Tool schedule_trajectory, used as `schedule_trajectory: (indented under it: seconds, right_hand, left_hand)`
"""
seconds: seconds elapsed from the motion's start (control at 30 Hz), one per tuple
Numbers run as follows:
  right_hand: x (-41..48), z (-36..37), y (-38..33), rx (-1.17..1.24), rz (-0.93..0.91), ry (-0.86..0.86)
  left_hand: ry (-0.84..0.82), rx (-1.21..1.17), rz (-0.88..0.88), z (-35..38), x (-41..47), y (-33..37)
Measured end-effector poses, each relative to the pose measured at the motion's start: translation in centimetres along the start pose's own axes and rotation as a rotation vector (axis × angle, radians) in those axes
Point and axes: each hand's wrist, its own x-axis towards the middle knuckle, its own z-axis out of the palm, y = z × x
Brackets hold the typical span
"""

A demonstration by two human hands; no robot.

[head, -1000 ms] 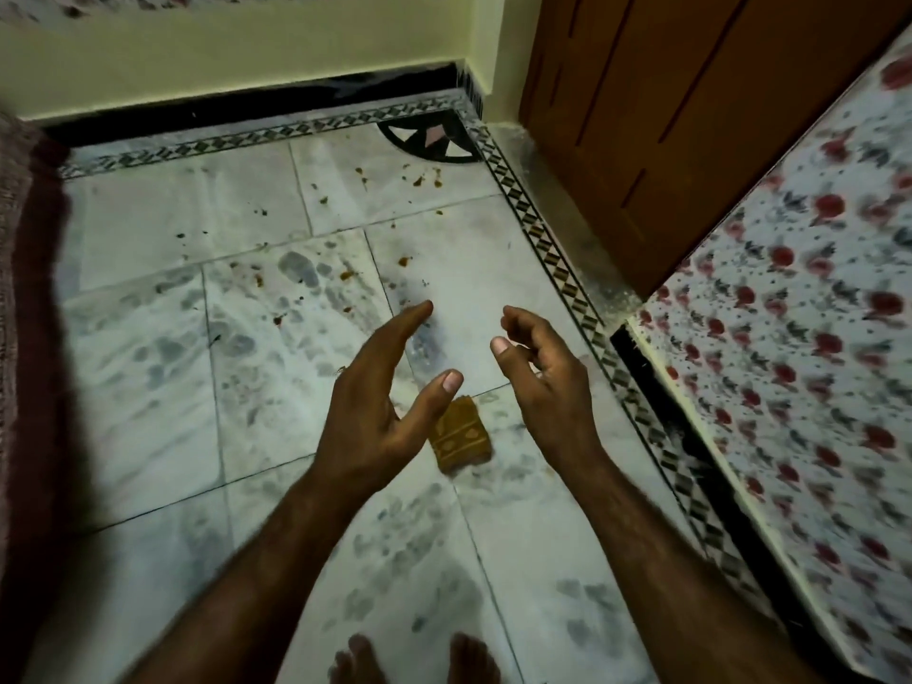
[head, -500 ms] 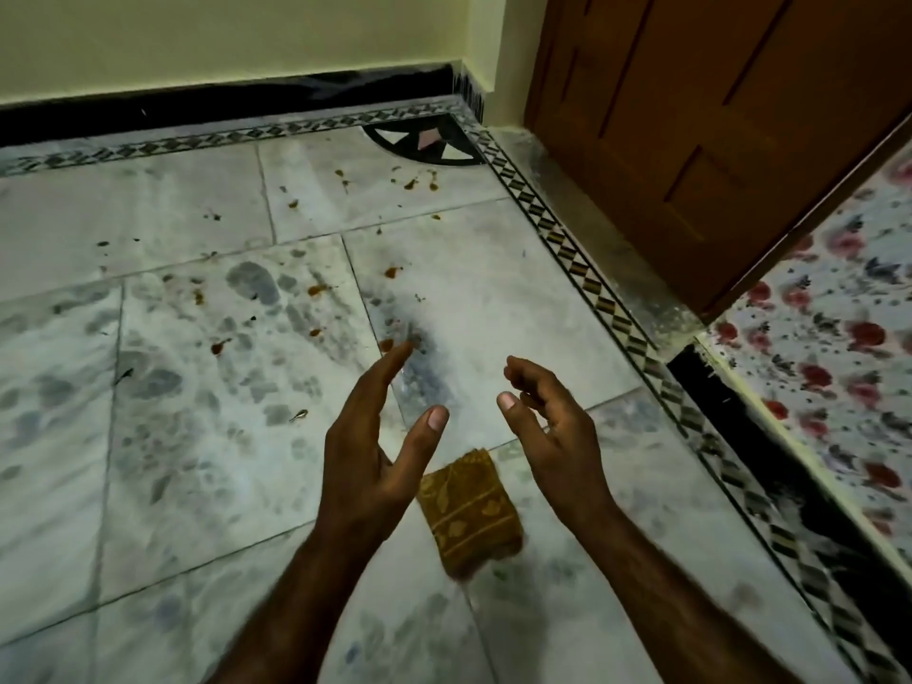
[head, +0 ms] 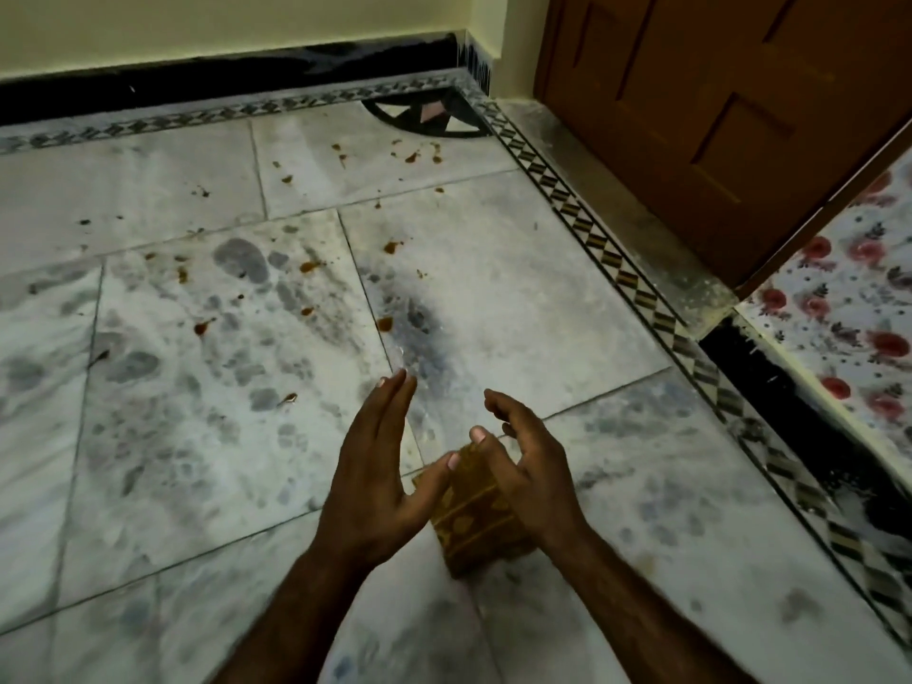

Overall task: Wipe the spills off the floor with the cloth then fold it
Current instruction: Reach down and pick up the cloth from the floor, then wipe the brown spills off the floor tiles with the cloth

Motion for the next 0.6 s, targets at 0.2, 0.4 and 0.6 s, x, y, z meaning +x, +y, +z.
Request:
schedule_trajectory:
  seconds: [0.2,0.4,0.6]
  right_hand:
    - [-1.6,1.8,5.4,-0.148,0.039,-0.088]
    - [-2.7,3.9,8.9,-0.338,0.005,-0.189]
    - [-3.2,5.7,10.0,-0.683,-0.109,-0.214]
  left_hand:
    - [-0.167,0.238,-0.005,3.6,-3.3,-5.7]
    - [-0.265,0.370,-0.025,5.1,-5.7,-9.0]
    - [-0.348,0.412,-0.032,5.4,-6.2,-10.7]
